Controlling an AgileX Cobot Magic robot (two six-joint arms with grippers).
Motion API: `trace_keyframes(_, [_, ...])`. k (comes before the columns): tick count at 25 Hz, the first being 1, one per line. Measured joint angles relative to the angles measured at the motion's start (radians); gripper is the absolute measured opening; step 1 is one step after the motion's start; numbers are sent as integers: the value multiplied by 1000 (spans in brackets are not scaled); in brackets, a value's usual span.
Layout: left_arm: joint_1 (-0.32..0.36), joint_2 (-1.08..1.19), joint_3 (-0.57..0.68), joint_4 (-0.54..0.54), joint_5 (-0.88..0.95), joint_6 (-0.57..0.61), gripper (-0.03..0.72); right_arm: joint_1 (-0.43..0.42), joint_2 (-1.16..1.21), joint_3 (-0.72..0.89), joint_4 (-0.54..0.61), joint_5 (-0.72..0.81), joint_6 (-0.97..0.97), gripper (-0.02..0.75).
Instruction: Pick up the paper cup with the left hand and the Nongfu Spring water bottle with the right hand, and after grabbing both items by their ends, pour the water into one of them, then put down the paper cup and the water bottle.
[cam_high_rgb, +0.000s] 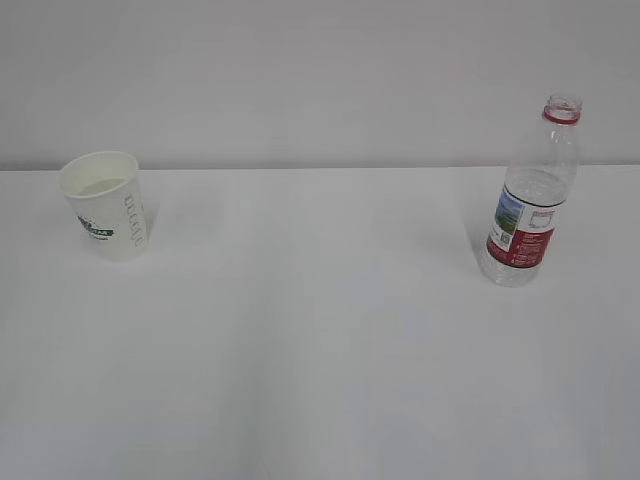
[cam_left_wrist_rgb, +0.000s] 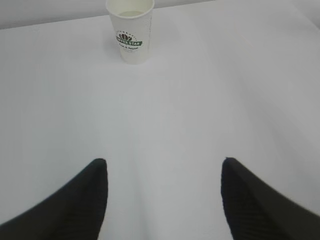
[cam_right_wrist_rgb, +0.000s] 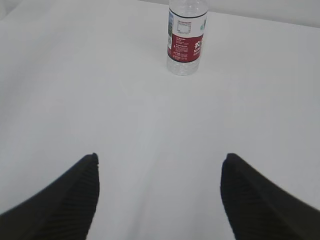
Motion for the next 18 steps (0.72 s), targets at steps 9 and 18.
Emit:
trace_keyframes(9, [0, 0, 0, 0, 0, 0, 516, 0, 0, 0, 0, 0, 0, 568])
trace_keyframes(18, [0, 0, 0, 0, 0, 0, 516, 0, 0, 0, 0, 0, 0, 568])
